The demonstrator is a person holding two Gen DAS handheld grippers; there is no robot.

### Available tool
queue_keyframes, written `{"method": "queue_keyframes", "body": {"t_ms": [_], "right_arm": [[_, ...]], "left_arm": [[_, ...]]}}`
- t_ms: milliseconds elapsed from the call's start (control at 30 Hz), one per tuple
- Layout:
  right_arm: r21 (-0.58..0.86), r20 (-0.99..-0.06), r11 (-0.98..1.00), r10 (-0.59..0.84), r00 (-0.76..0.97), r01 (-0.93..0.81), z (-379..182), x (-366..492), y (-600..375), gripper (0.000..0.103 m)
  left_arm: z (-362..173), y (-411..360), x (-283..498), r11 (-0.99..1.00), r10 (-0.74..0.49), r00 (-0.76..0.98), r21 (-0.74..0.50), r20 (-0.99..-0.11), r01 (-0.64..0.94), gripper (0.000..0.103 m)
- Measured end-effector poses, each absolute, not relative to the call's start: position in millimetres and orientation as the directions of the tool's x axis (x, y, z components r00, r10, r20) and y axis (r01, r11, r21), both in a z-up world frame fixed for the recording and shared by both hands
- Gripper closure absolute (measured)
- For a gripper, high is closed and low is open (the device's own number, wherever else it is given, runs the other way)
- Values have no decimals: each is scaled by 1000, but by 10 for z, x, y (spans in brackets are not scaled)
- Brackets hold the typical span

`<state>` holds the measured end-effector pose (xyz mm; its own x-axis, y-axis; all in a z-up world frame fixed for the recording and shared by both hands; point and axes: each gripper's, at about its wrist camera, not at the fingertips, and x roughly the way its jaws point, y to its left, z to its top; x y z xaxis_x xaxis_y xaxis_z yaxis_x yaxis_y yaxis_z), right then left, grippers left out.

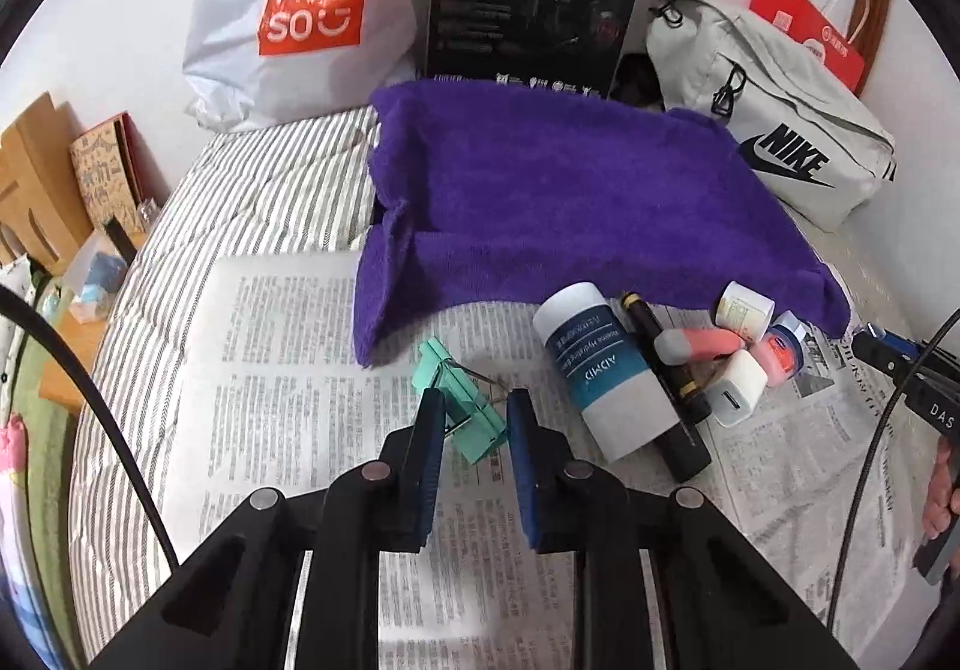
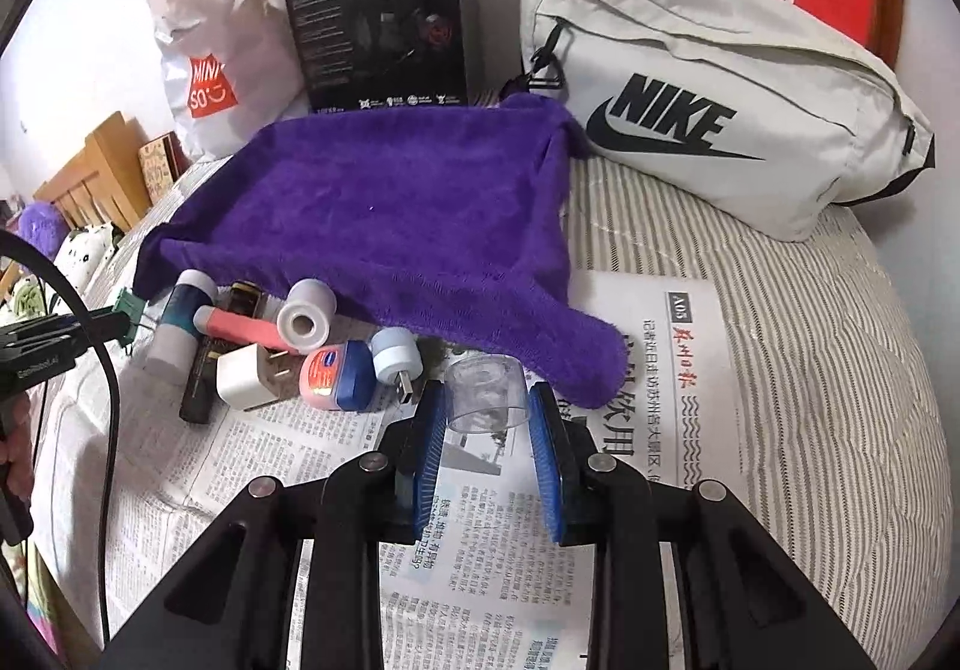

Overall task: Organize rigid objects
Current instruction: 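Grasp the clear plastic cap with the right tool while the left tool lifts the clip, then carry the clip with the left tool while the right tool carries the cap over the towel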

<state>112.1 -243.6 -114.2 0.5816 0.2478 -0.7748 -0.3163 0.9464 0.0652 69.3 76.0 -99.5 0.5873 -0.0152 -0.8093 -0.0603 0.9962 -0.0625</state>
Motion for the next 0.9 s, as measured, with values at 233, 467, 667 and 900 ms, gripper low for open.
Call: {"method": "queue_keyframes", "body": {"t_ms": [233, 467, 667, 900], "right_arm": [[81, -782, 947, 254, 569, -311, -1194, 1093, -2438, 75], [83, -794, 949, 248, 555, -305, -1248, 1117, -2449, 75], [88, -798, 952, 244, 551, -294, -1274, 1127, -2483, 75], [94, -795, 950, 252, 551, -299, -1255, 1141, -2468, 75]], "left_arm": [[-1085, 852, 727, 994, -22, 582, -78, -813, -70, 63], [-1263, 836, 895, 996, -7, 561, -56, -828, -70, 54], [-1244, 766, 883, 999, 11, 567, -16, -824, -42, 64], [-1141, 818, 795, 996, -54, 572, -87, -819, -32, 66]]}}
